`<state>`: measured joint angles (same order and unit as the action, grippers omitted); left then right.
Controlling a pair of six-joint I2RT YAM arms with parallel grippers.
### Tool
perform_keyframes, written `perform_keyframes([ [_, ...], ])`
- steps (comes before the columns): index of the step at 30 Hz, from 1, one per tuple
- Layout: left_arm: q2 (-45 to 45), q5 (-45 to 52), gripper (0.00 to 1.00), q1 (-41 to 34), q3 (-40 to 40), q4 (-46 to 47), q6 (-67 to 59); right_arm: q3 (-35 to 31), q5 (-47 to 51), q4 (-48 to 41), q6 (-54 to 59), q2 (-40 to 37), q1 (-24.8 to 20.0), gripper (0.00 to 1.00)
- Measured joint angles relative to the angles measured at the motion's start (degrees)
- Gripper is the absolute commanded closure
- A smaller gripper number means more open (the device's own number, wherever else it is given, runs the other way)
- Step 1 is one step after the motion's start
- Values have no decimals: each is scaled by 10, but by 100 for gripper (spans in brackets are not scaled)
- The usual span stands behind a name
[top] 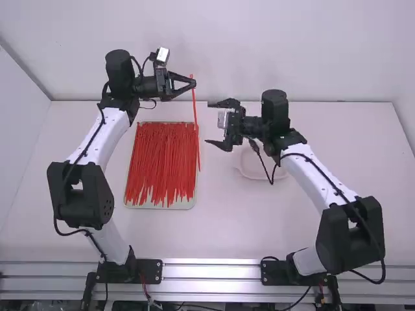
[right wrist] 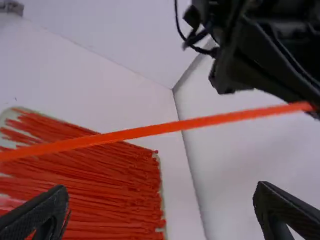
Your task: Fasten the cable tie
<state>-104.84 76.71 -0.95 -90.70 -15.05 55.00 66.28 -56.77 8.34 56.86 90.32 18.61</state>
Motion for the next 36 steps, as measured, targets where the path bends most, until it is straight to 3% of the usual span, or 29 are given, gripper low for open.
perform_keyframes([
  [9,0,14,98,0,0,0,56,0,-8,8,207,0,30,1],
  [18,0,24,98,0,0,13,83,0,-132,57,297,0,31,0],
  [20,0,24,98,0,0,13,84,0,-155,62,303,0,31,5],
  [22,0,24,98,0,0,13,85,0,-196,77,308,0,31,24],
  [27,0,23,98,0,0,12,90,0,-236,76,305,0,31,27],
  [36,0,10,98,0,0,11,115,0,-272,73,305,0,31,54],
])
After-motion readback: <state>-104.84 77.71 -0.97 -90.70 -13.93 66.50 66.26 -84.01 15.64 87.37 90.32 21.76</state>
